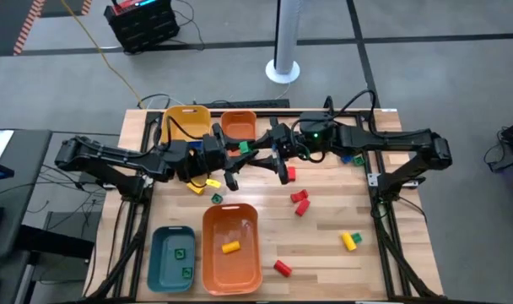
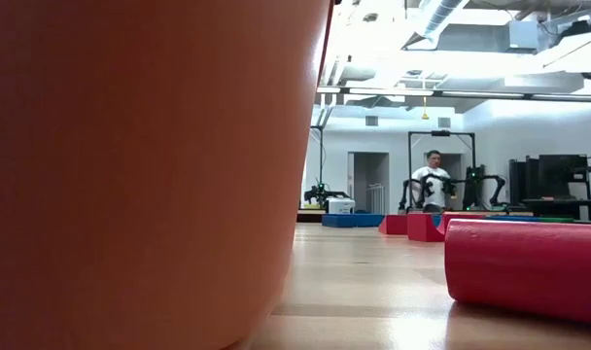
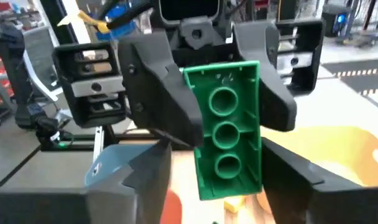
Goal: Sort blocks
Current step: Put the green game piece into the blue bin
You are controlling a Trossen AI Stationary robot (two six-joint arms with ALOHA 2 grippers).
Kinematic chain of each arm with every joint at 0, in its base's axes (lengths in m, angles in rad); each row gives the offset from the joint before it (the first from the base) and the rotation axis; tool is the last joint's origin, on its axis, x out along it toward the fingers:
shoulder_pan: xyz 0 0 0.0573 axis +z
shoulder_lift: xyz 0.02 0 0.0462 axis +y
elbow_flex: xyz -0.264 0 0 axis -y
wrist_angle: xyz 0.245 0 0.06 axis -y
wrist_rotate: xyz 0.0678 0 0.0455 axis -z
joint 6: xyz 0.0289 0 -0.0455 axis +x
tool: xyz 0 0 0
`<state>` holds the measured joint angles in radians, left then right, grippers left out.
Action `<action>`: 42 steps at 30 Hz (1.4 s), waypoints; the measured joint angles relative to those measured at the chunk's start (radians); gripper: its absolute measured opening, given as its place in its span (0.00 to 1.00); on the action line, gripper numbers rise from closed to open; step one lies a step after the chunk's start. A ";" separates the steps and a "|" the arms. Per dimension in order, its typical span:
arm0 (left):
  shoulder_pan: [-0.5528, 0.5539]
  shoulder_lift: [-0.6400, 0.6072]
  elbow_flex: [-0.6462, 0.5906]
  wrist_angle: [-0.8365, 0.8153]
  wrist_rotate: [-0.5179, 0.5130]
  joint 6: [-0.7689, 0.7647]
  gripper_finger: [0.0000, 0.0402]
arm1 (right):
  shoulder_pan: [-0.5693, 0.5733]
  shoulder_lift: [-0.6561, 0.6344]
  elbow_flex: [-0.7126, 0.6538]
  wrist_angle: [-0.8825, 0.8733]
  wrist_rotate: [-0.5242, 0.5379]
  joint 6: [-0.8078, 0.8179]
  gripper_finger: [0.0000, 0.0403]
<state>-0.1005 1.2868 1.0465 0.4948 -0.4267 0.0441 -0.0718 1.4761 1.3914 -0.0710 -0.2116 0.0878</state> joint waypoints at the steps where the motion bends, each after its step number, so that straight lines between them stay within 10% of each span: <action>1: 0.000 -0.008 -0.001 -0.015 -0.001 0.000 0.31 | -0.006 -0.006 0.000 -0.023 0.000 0.002 0.62; 11: 0.001 -0.254 -0.001 -0.400 -0.045 -0.094 0.31 | -0.090 -0.125 0.000 -0.301 -0.004 -0.045 0.63; 20: -0.059 -0.384 -0.001 -1.129 0.410 -0.821 0.31 | -0.223 -0.154 0.000 -0.525 0.012 -0.070 0.63; 34: -0.492 -0.242 -0.004 -1.443 0.527 -1.149 0.31 | -0.275 -0.146 0.000 -0.543 0.012 -0.073 0.63; 42: -0.582 -0.154 -0.072 -1.320 0.528 -1.195 0.31 | -0.276 -0.145 0.000 -0.543 0.012 -0.085 0.63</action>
<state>-0.6825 1.1326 0.9745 -0.8252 0.1015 -1.1514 -0.3477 1.3306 1.3914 -0.6138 -0.1997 0.0029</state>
